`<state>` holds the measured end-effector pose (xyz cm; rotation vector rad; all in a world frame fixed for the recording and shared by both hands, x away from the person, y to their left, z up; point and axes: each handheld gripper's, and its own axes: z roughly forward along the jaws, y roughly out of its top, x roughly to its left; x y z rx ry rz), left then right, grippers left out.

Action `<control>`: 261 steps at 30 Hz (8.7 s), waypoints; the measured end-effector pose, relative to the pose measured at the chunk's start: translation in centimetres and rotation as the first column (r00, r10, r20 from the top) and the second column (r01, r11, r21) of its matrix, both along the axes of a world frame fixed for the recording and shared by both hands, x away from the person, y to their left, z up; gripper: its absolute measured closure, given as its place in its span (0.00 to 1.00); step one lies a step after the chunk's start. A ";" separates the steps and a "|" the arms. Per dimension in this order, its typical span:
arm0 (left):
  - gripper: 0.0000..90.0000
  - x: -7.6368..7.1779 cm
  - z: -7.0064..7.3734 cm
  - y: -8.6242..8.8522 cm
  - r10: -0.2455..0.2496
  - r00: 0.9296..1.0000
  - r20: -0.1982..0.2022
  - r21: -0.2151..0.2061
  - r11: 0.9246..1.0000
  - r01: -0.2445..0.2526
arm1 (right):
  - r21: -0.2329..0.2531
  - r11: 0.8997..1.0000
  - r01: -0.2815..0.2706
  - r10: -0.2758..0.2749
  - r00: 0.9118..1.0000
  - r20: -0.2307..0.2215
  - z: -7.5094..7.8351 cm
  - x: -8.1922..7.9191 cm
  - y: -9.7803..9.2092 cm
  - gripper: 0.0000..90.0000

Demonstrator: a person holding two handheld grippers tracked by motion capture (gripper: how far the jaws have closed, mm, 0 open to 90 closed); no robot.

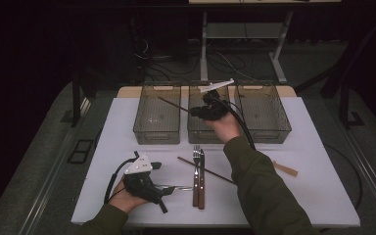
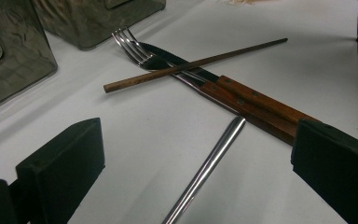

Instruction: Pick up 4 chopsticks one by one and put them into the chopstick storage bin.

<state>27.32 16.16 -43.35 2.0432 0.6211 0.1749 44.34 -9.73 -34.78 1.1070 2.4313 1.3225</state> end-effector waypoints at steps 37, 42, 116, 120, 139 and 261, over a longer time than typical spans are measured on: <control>0.02 0.1 0.1 -0.1 -0.030 1.000 -0.005 -0.010 0.999 0.030 | -0.098 0.995 0.028 -0.029 1.000 -0.008 -2.2 3.8 7.8 0.94; 0.02 0.0 0.1 -0.1 -0.027 1.000 -0.010 -0.016 1.000 0.027 | -0.110 0.993 0.031 -0.033 0.999 -0.010 -2.4 4.0 8.3 0.94; 0.02 0.0 0.1 -0.1 -0.030 1.000 -0.005 -0.008 1.000 0.030 | -0.119 0.978 -0.170 0.161 0.984 -0.081 -2.1 -1.4 5.3 1.00; 0.02 0.0 0.1 -0.1 -0.033 0.999 -0.006 -0.004 0.999 0.033 | -0.123 0.979 -0.164 0.154 0.984 -0.085 -2.3 -1.0 5.4 1.00; 0.02 0.0 0.0 -0.1 -0.025 1.000 -0.006 -0.009 1.000 0.025 | -0.015 0.979 -0.203 0.202 0.978 -0.055 -1.6 -3.0 2.1 0.74; 0.01 0.0 -0.1 -0.4 -0.026 1.000 0.002 0.006 1.000 0.026 | -0.179 0.946 -0.271 0.268 0.962 -0.042 -8.6 -15.0 -11.2 0.95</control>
